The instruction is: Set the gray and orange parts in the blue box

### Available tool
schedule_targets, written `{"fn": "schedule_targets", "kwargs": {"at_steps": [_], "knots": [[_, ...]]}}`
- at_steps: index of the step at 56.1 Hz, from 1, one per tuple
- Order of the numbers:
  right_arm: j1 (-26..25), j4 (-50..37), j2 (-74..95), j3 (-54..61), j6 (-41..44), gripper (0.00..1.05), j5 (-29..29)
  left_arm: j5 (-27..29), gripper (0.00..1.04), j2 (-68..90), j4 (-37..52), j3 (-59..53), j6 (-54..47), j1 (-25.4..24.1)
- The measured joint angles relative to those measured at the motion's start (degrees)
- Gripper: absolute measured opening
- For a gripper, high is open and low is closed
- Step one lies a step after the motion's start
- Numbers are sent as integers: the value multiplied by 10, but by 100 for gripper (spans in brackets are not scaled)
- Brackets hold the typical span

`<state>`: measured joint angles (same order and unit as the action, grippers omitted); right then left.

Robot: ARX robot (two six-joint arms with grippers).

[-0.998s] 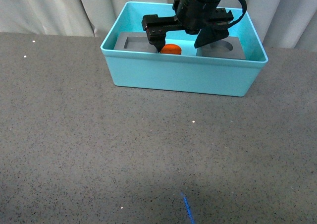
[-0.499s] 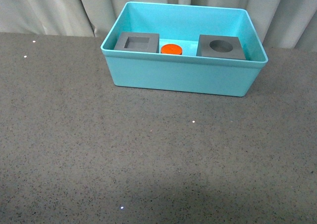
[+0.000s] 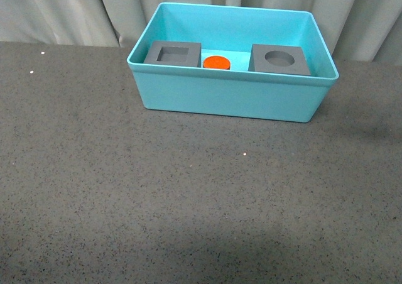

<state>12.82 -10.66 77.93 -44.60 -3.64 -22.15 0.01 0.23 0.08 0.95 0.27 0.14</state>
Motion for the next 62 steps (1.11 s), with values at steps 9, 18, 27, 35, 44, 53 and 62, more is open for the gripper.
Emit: {"fn": "schedule_targets", "kwargs": {"at_steps": [9, 18, 27, 35, 44, 53, 62], "knots": [[-35, -128, -89, 108, 35, 90, 11, 0, 98, 0, 0, 0, 0, 0], [-68, -316, -152, 246, 35, 52, 164, 0, 98, 0, 0, 0, 0, 0], [-88, -319, -219, 318, 35, 13, 183, 0, 98, 0, 0, 0, 0, 0], [-125, -308, -266, 351, 36, 0, 216, 0, 98, 0, 0, 0, 0, 0], [-127, -273, -337, 390, 36, 0, 220, 0, 98, 0, 0, 0, 0, 0], [-127, -234, -397, 410, 36, 0, 220, 0, 98, 0, 0, 0, 0, 0], [-127, -226, -442, 441, 36, 0, 220, 0, 98, 0, 0, 0, 0, 0]]}}
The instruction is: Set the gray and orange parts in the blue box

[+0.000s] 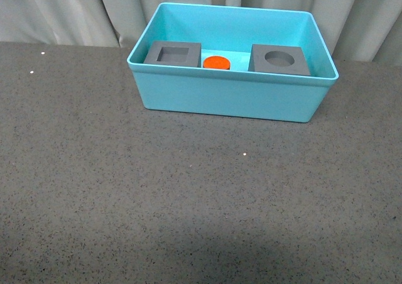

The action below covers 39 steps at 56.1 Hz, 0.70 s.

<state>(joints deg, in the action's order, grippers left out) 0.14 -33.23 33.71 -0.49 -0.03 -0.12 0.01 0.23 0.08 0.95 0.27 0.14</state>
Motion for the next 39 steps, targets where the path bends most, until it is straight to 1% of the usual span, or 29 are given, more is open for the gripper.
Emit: {"fn": "schedule_targets", "kwargs": {"at_steps": [11, 25, 39], "knots": [[0, 76, -81, 2, 0, 0, 0, 0, 98, 0, 0, 0, 0, 0], [0, 150, -156, 2, 0, 0, 0, 0, 98, 0, 0, 0, 0, 0], [0, 196, -203, 2, 0, 0, 0, 0, 98, 0, 0, 0, 0, 0]]}}
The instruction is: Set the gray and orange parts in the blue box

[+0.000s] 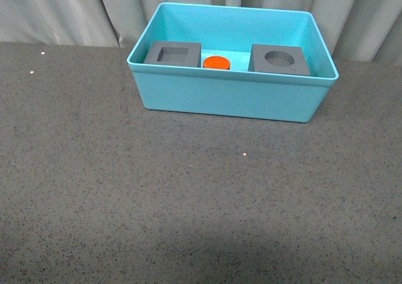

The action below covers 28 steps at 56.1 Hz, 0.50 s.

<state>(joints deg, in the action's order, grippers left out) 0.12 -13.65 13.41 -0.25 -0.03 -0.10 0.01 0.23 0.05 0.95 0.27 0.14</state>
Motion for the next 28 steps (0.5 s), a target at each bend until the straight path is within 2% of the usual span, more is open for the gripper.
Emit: {"fn": "schedule_targets", "kwargs": {"at_steps": [15, 20, 28], "knots": [[0, 38, -37, 0, 0, 0, 0, 0, 98, 0, 0, 0, 0, 0], [0, 129, -110, 0, 0, 0, 2, 0, 98, 0, 0, 0, 0, 0], [0, 135, -131, 0, 0, 0, 2, 0, 98, 0, 0, 0, 0, 0]]}}
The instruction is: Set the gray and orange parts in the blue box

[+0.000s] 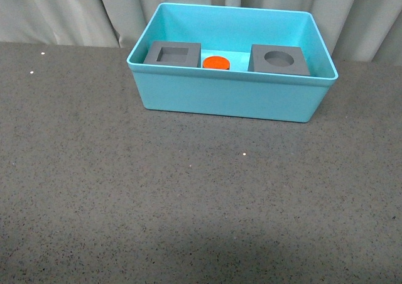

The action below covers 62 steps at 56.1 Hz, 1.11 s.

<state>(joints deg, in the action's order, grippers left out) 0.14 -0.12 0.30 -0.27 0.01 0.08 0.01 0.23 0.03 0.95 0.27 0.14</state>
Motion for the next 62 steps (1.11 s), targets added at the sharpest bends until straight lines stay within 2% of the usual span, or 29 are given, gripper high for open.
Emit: {"fn": "schedule_targets", "kwargs": {"at_steps": [7, 10, 19, 24, 33, 37, 62], "knots": [[0, 0, 0, 0, 0, 1, 0, 0, 98, 0, 0, 0, 0, 0], [0, 0, -1, 0, 0, 7, 0, 0, 98, 0, 0, 0, 0, 0], [0, 0, -1, 0, 0, 36, 0, 0, 98, 0, 0, 0, 0, 0], [0, 0, -1, 0, 0, 56, 0, 0, 98, 0, 0, 0, 0, 0], [0, 0, -1, 0, 0, 81, 0, 0, 98, 0, 0, 0, 0, 0], [0, 0, -1, 0, 0, 96, 0, 0, 98, 0, 0, 0, 0, 0], [0, 0, -1, 0, 0, 95, 0, 0, 98, 0, 0, 0, 0, 0]]}}
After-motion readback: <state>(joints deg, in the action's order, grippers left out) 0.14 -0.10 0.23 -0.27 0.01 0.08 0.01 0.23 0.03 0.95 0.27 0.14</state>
